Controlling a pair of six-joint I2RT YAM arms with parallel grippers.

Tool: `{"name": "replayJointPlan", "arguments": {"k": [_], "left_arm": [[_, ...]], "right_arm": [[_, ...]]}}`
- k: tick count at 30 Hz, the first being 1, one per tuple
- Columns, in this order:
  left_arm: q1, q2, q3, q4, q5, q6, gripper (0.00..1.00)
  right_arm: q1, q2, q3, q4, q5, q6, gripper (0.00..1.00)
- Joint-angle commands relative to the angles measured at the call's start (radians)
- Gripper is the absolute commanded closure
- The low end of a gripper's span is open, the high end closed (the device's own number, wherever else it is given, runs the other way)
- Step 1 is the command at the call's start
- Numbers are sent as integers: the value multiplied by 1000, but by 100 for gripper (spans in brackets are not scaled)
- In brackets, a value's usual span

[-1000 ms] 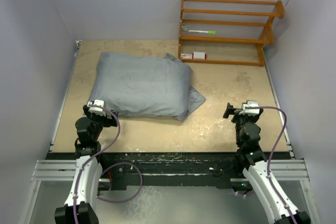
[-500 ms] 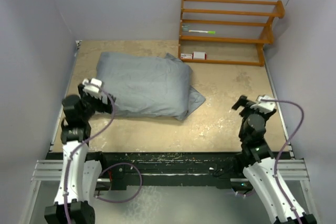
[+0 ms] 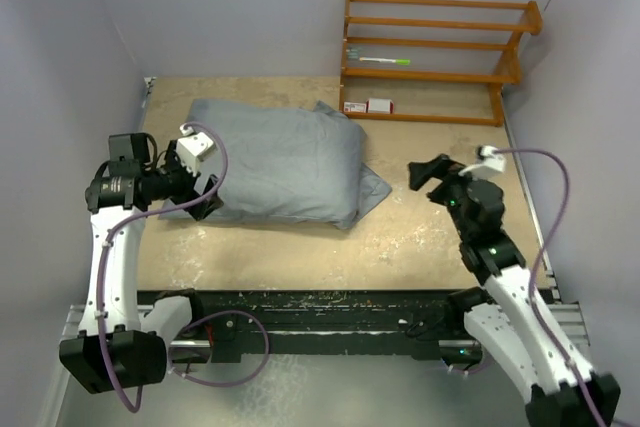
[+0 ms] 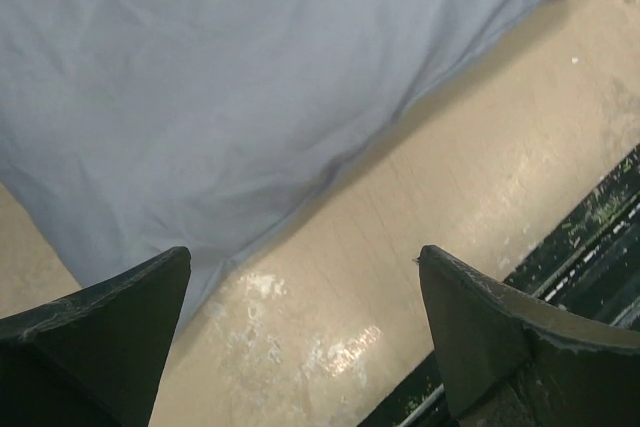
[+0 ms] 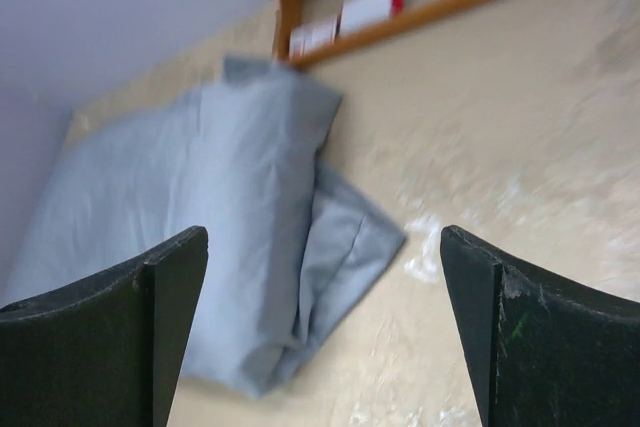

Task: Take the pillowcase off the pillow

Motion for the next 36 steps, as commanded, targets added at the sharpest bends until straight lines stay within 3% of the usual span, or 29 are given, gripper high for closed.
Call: {"name": "replayJointPlan", "arguments": {"k": [1,7,17,22,25,29,31,33,35,36], "left_arm": [[-9,35,25,-127,-46,125,1],[-48,75,-46,-67,-123,115,1],[-51,98,-79,-33,-168,89,1],[-51,47,-71,-73,-196,99,1],[-51,26,-61,-100,-210,105,1],[-51,-8,-37,-139,-190,120,1],[-52,-24,-28,-150,-169,121,1],[-51,-38,-24,-152,-145,121,1],[-51,-41,-21,-159,-122,120,1],[-51,-40,-19,-165,-110,120,1]], "right_arm": [[94,231,5,154,-218,2,0],[209,580,109,204,-263,-9,0],[210,800,76,380,-412,41,17],[251,871,83,431,-444,66,35],[295,867,122,394,-420,61,55],[425,802,203,303,-308,52,81],[509,799,247,244,-266,69,86],[608,811,288,202,-222,90,79],[661,831,319,153,-196,118,49],[666,834,322,133,-196,140,39]]}}
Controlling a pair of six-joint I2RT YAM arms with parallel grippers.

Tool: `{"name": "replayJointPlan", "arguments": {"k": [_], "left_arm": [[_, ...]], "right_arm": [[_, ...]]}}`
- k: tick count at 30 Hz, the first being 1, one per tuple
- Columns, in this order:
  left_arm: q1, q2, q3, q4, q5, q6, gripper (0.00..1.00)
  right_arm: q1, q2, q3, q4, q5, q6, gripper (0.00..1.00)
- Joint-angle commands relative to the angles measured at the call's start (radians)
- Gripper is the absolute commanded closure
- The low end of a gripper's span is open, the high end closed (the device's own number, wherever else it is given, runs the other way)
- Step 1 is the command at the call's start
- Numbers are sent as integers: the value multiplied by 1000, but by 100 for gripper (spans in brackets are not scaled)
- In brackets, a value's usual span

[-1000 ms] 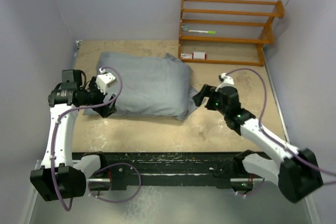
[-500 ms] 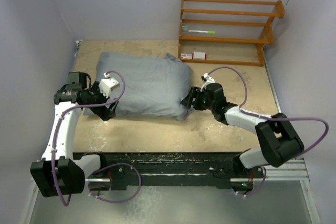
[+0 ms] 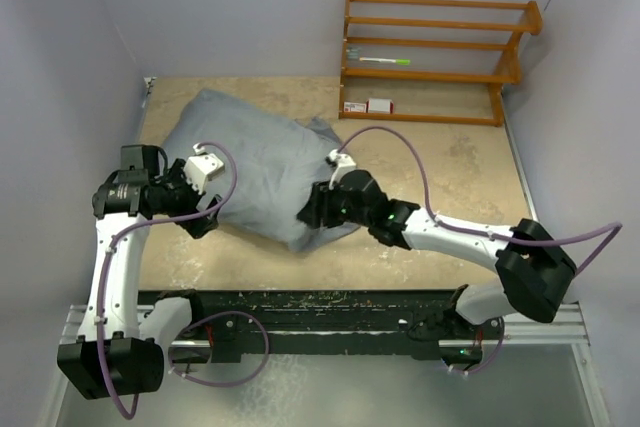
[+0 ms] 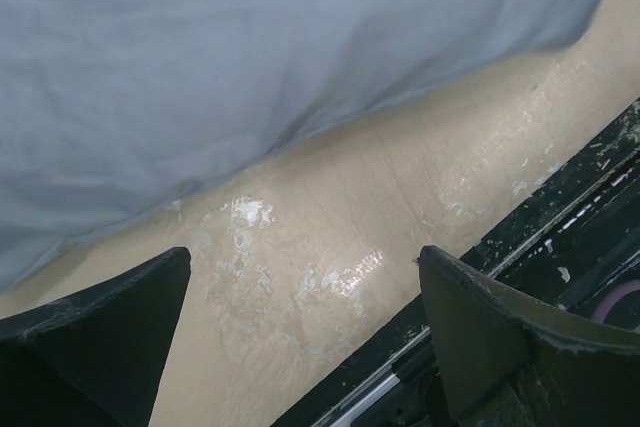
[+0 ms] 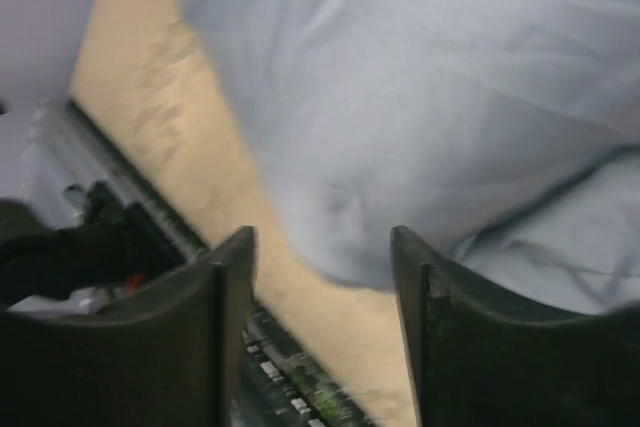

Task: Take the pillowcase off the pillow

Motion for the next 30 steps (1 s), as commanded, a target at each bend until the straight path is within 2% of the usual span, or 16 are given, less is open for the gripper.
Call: {"name": "replayJointPlan", "arguments": {"k": [1,4,6,10,13,18,24,27,30], "left_arm": [[-4,-16,52,-32,81,22,1],[-5,-6,66,-58,96,32,1],[-4,-4,67,-70,99,44,1],[-4,-9,70,-79,97,56,1],[-4,-14,80,-103,111,73,1],[-4,-18,90,-142,121,99,1],[-5,-23,94,-161,138,120,1],[-4,-25,88,-161,157,126,1],[-4,-31,95,-163,176,129,1]], "right_arm": [[82,-12,65,-104,65,79,31],[66,-125,-42,-90,99,153,13],[32,-179,-92,-104,110,154,9],[-32,-193,-164,-153,125,135,9],[-97,-175,-211,-125,94,106,10],[-150,-67,-165,-136,68,22,13],[-167,79,-119,-73,-21,6,21],[-165,143,-103,5,-59,28,33],[-165,162,-124,115,-144,113,51]]}}
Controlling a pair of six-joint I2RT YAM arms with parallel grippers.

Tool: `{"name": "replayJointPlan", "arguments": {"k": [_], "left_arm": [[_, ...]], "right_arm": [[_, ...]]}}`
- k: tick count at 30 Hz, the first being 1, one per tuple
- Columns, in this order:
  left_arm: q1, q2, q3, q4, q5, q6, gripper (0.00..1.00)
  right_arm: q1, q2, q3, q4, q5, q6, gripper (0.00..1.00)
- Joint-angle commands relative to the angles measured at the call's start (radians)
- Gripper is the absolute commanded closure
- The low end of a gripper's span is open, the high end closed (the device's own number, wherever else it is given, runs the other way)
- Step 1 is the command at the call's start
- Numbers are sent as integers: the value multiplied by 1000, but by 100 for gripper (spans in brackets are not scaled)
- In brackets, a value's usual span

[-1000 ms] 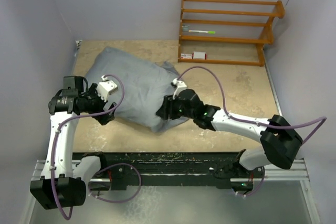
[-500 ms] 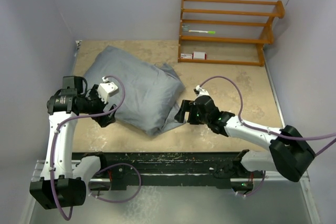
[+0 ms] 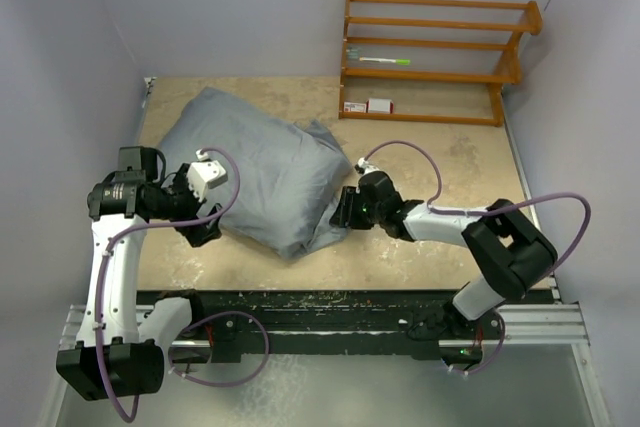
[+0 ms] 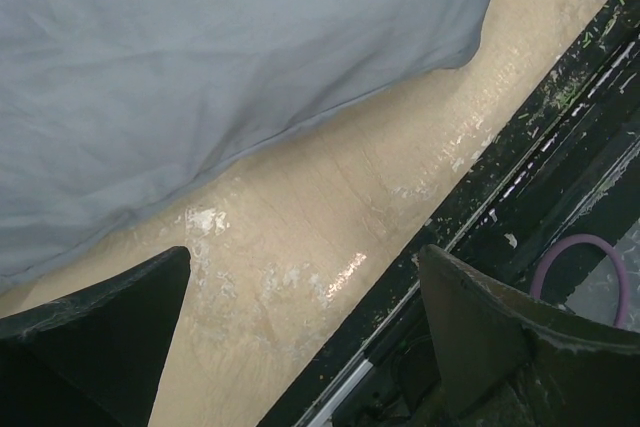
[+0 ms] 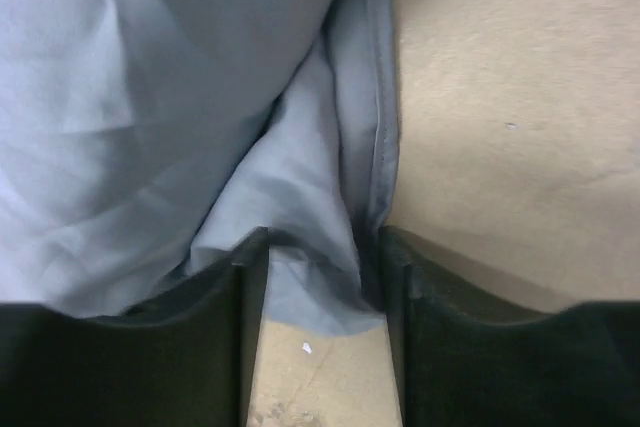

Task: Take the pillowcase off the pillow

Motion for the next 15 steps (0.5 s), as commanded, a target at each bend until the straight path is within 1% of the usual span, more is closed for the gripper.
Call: {"name": "replayJointPlan", "arguments": {"k": [1,3,4,5,6,9,12,15], "left_arm": [[-4,-25,42,-8,71,35,1],[-4,-43,47,-9,90,44,1],[-4,-53,48,-10,103,51,1],[-4,-65,49,-10,117,55,1],[-4,-77,52,-7,130,58,1],[-4,-115,61,3,177,64,1],[-6,-142,72,-3,208,83,1],[-5,-171,71,-9,214,93,1]], "right_arm": [[3,25,-13,157,-146,98,58],[7,-23,-5,168,-168,130,77],[9,-66,10,155,-167,135,91],[13,-113,32,131,-162,137,100],[19,-164,67,104,-154,136,100],[54,-265,246,4,-118,123,100],[116,-263,478,-113,-74,82,100],[198,-216,657,-170,-44,64,100]]}}
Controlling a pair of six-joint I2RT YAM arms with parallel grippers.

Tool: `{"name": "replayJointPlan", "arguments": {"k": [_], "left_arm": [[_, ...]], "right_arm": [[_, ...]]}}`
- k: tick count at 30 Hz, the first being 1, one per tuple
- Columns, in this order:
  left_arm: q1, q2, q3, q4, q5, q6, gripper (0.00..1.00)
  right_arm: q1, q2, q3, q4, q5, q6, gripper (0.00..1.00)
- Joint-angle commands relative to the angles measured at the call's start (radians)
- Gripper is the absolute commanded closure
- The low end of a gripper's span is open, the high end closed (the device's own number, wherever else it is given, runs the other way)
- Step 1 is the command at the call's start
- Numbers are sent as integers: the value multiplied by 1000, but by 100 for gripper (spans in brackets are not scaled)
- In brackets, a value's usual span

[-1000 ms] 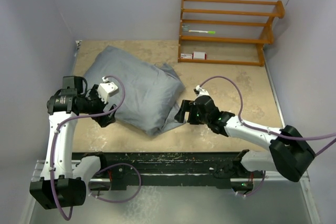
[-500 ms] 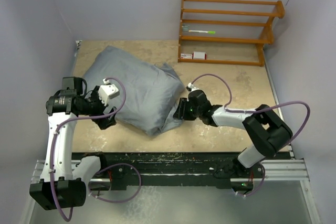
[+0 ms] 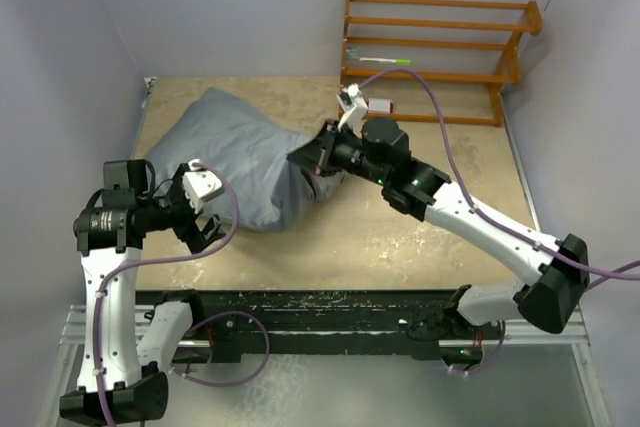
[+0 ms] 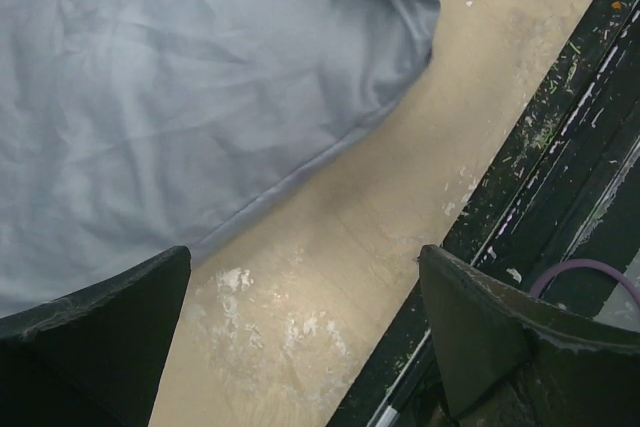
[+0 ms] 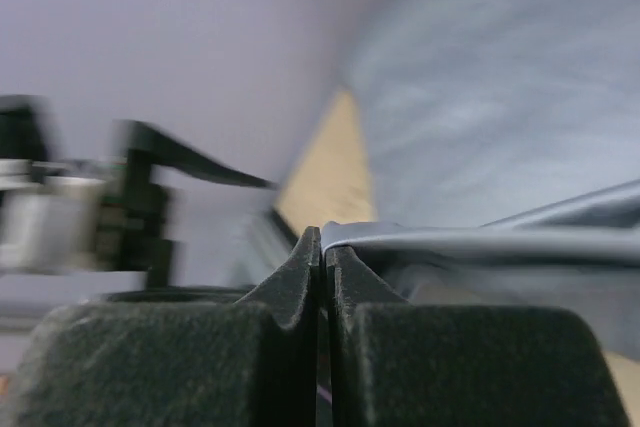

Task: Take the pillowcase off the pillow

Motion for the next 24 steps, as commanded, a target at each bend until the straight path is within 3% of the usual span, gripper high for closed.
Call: {"name": "replayJointPlan", "arguments": {"k": [1,11,14,20,24], "left_arm": [[-5,-46,33,-8,79,55,1],[-4,-208,-72,-5,136,193,1],[-4,-254,-131,62,115,219,1],[-4,-297,-254,288,55,225,1],[-5,-276,-323,343,61,318,1]], "right_arm": [[103,17,269,-49,36,-30,100],[232,185,633,-116,64,-53,100],[244,216,712,-147,66,-64,100],[253,189,683,-137,63,-61,100],[253,131,592,-98,75,-37,100]]}}
